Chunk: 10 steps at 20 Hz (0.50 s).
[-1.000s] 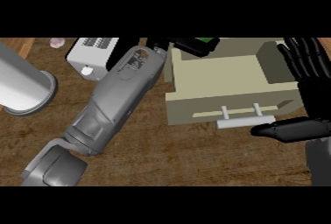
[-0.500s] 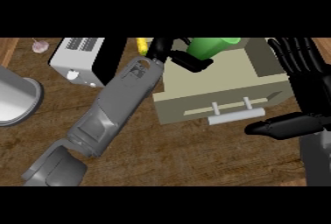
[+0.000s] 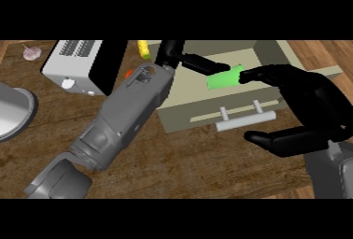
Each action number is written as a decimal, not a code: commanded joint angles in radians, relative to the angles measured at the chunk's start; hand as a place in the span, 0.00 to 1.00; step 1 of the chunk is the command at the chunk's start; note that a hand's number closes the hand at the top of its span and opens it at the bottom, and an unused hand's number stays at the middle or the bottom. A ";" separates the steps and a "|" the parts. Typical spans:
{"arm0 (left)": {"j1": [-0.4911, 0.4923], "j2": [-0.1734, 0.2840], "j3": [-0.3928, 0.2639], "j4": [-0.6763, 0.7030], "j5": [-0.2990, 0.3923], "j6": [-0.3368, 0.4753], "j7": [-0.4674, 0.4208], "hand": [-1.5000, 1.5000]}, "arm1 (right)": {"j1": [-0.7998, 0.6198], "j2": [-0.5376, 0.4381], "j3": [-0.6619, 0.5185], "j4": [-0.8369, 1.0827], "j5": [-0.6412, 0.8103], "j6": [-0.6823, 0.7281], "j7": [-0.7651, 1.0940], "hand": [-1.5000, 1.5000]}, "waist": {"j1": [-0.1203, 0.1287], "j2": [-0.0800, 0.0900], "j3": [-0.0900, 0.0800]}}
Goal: Pick up the cup, place it into the drawer and close the drawer
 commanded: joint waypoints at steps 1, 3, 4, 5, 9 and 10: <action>-0.003 0.000 0.024 -0.042 0.081 -0.008 -0.071 0.00 | 0.011 -0.002 0.076 -0.006 -0.089 0.121 0.018 1.00 | 0.012 -0.008 0.000; -0.006 0.000 0.041 -0.054 0.120 -0.002 -0.113 0.00 | 0.003 -0.045 0.099 0.019 -0.089 0.164 0.071 1.00 | 0.030 -0.009 -0.001; -0.026 0.000 0.050 -0.037 0.114 0.027 -0.115 0.00 | 0.009 -0.093 0.121 0.001 -0.070 0.196 0.112 1.00 | 0.042 -0.017 -0.002; 0.023 0.000 0.037 -0.049 0.129 0.021 -0.153 0.00 | 0.023 -0.128 0.149 0.002 -0.029 0.240 0.105 1.00 | 0.051 -0.019 -0.002; 0.014 0.000 0.023 -0.038 0.175 0.075 -0.166 0.00 | 0.037 -0.187 0.187 0.008 0.074 0.279 0.122 0.00 | 0.085 -0.027 0.000; -0.022 0.000 0.049 -0.007 0.159 0.050 -0.149 0.00 | 0.092 -0.219 0.191 -0.040 0.103 0.274 0.153 0.00 | 0.096 -0.032 -0.001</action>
